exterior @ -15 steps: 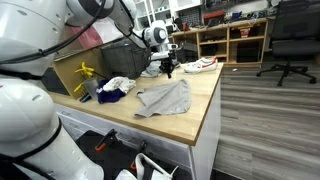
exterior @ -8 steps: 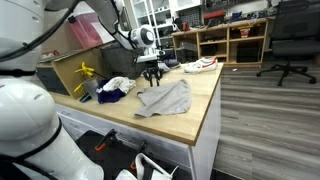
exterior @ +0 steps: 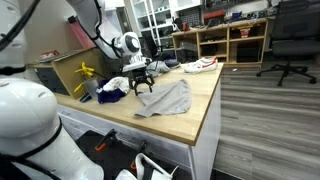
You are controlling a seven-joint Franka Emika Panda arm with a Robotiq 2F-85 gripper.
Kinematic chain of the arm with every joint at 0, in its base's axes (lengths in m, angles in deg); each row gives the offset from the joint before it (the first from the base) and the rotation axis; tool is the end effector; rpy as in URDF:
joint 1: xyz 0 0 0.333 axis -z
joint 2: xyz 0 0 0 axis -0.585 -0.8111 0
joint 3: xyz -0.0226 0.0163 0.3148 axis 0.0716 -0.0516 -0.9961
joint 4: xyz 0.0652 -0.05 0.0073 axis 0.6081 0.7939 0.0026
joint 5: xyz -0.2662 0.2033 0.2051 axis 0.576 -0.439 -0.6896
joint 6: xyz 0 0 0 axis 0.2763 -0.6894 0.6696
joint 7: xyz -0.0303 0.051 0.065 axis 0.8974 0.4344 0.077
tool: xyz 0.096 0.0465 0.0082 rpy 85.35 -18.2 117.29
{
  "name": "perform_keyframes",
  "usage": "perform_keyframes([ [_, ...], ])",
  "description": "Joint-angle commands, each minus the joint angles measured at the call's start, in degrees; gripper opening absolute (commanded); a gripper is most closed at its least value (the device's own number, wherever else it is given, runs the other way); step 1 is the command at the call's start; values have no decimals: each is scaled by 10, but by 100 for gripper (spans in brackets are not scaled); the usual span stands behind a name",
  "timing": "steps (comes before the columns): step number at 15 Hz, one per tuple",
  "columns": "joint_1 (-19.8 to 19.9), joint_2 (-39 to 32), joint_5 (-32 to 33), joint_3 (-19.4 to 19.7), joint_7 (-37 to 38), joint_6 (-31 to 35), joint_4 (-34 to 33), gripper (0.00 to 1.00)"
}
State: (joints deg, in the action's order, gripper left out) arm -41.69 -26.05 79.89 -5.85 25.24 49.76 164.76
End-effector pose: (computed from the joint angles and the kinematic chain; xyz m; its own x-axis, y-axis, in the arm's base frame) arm 0.5197 0.0849 0.2041 0.8643 0.3517 -0.3594 0.4006 -0.9136 0.0694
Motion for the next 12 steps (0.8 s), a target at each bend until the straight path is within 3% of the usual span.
perform_keyframes([
  [1, -9, 58, 12, -7, 8, 42, 85, 100],
  [12, -23, 65, 21, 2, 99, 158, 159, 100],
])
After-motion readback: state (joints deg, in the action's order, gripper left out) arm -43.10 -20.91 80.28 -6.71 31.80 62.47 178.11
